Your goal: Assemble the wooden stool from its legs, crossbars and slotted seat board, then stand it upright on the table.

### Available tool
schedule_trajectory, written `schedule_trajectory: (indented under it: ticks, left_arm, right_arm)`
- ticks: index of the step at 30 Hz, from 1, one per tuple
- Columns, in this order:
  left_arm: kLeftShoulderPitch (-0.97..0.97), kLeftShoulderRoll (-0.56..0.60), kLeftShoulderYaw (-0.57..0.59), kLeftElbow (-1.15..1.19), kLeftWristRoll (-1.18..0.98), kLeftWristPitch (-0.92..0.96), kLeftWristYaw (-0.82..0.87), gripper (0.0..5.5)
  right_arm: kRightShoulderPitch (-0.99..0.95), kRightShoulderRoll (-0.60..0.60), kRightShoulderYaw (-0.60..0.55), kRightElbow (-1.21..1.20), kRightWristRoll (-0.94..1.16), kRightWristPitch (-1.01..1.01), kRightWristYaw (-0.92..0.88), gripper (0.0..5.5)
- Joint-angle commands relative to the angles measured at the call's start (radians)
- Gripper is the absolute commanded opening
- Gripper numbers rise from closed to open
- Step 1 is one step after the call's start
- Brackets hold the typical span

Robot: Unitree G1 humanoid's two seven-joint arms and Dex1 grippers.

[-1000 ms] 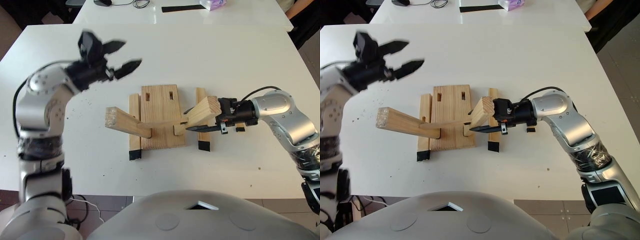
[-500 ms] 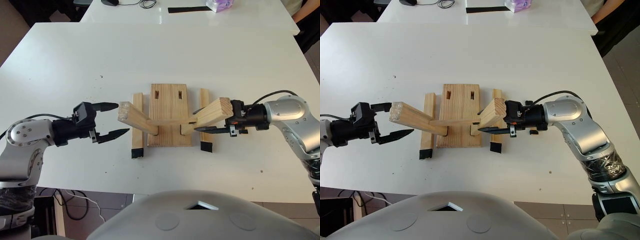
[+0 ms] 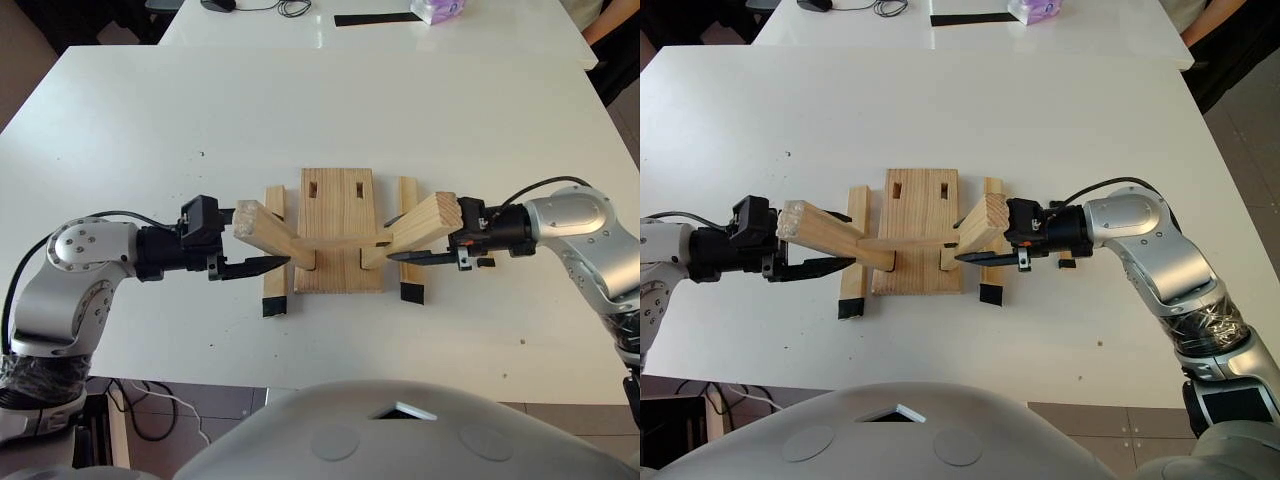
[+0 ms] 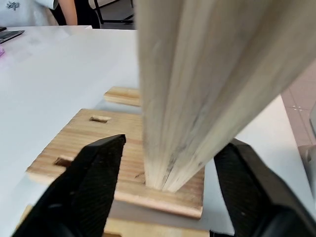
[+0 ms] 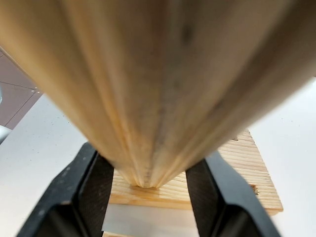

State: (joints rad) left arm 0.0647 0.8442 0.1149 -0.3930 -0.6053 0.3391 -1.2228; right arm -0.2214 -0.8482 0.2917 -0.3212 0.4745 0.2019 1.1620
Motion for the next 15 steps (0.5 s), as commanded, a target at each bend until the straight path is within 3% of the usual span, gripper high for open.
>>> schedule_trajectory:
  ticks: [1,3,15]
  left_arm:
    - [-0.018,-0.002,-0.024,-0.024,-0.004,0.003,-0.007,2.51]
    - [-0.02,-0.003,-0.042,-0.024,0.009,-0.007,-0.013,2.18]
    - [-0.114,-0.06,-0.199,-0.061,0.072,-0.005,-0.008,2.1]
  right_arm:
    - [0.041,-0.042,0.078,0.054,-0.132,0.047,0.028,2.04]
    - [0.036,-0.042,0.082,0.055,-0.132,0.047,0.031,2.04]
    - [-0.062,0.013,0.171,0.09,-0.167,0.055,0.073,2.04]
